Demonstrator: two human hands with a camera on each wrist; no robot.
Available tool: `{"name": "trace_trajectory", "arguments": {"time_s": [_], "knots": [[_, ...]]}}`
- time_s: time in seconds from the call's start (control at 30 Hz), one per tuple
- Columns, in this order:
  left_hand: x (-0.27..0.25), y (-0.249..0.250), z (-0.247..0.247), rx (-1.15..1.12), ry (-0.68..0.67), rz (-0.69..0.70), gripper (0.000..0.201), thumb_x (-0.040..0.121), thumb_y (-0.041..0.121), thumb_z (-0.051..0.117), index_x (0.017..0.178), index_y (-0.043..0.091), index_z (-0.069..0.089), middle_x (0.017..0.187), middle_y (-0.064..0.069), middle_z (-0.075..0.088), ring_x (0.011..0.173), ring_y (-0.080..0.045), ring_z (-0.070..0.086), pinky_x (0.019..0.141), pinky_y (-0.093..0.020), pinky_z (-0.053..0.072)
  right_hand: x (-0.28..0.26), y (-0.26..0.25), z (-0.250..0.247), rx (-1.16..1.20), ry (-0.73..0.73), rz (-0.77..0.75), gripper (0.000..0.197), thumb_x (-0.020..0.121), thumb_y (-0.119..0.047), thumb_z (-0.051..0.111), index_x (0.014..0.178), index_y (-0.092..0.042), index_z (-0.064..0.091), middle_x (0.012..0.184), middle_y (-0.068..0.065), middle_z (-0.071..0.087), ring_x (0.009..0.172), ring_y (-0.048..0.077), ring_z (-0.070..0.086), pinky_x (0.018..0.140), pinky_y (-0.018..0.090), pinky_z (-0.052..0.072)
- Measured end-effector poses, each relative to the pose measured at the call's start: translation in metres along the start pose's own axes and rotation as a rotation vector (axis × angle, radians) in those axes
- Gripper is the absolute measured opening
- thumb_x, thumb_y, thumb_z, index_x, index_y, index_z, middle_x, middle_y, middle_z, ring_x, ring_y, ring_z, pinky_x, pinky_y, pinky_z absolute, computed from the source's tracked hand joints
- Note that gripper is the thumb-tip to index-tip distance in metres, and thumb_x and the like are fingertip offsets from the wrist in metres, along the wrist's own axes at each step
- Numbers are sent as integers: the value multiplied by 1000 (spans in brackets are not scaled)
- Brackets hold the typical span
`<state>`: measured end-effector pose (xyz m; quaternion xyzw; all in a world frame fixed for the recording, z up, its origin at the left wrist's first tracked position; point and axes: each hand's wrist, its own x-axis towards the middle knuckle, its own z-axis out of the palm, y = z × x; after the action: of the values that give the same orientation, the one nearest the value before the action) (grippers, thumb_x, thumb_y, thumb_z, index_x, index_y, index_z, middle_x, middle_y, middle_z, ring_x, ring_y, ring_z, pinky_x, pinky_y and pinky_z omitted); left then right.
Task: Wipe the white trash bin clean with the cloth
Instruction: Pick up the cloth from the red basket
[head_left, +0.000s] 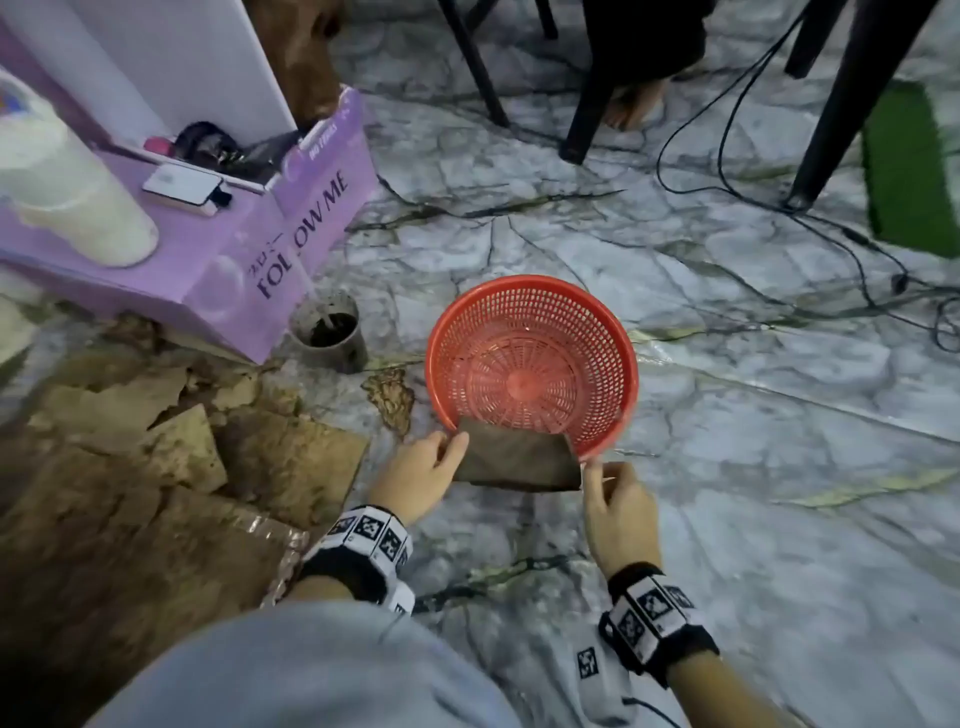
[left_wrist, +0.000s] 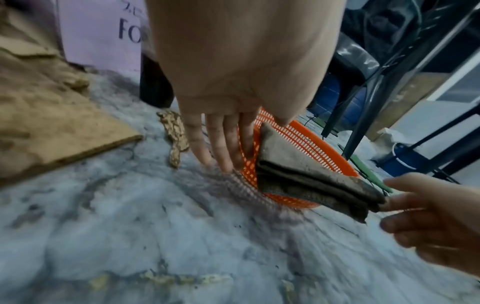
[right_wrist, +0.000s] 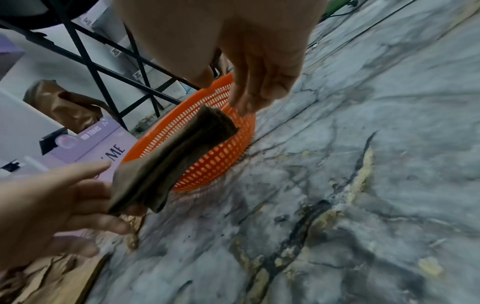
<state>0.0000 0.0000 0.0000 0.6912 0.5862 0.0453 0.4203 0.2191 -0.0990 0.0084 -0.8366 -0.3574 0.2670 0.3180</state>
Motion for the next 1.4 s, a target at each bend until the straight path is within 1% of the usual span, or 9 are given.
{"name": "trace_trajectory", "arguments": {"time_s": [0.17,0.43,0.63,0.77,0.93,1.03,1.2,1.3,1.4], "knots": [[1,1,12,-194,-52,-31,40,107,45,42,91,14,62,83,-4,66,83,-18,64,73,-30,43,12,0,12,54,-170,119,64,102,-53,45,77,2,68,75,16,72,77,31,67,76,41,50],[-8,2,11,-320,-11,-53,41,107,40,45,80,10,52,71,-9,51,59,-3,52,58,-18,35,11,7,22,1,-185,37,58,98,-52,55,65,-5,68,57,9,67,60,25,66,63,41,54],[-13,0,11,-389,41,-3,63,99,66,42,104,6,60,102,-22,66,91,-30,65,85,-50,50,2,-2,21,65,-143,-114,46,100,-38,58,63,-11,55,53,2,52,54,18,50,54,34,38],[-18,8,-2,-454,80,8,41,102,53,48,116,17,63,109,5,70,102,0,65,90,-24,51,-2,-16,17,173,-132,-201,36,100,-34,60,70,-15,60,54,-3,51,53,9,47,52,24,34],[-29,10,-40,-487,245,32,81,91,74,49,136,8,58,131,-3,67,124,-15,61,106,-39,49,-1,-52,19,261,-204,-284,26,102,-32,57,81,-18,65,65,-5,64,61,8,60,57,29,47],[-42,19,-70,-497,351,64,83,90,77,47,132,6,59,127,-9,68,120,-22,63,103,-43,50,0,-84,15,304,-215,-355,22,100,-25,61,82,-16,67,65,-4,67,61,8,62,57,24,47],[-77,35,-132,-465,450,184,45,104,47,50,105,4,61,102,-15,69,96,-18,67,86,-39,54,-8,-154,-6,337,-285,-497,31,100,-23,61,75,-6,59,52,-9,41,48,6,39,51,27,34],[-105,44,-166,-443,520,241,58,101,59,49,95,2,53,93,-25,62,89,-41,61,82,-58,50,-19,-193,-20,356,-363,-579,29,101,-25,59,79,-7,61,51,-12,39,50,5,38,52,26,32],[-136,52,-198,-404,628,310,52,101,57,51,85,7,50,81,-25,57,77,-39,60,74,-55,50,-34,-234,-35,402,-466,-621,28,103,-23,56,84,-3,61,50,-13,44,47,4,44,52,22,35]]}}
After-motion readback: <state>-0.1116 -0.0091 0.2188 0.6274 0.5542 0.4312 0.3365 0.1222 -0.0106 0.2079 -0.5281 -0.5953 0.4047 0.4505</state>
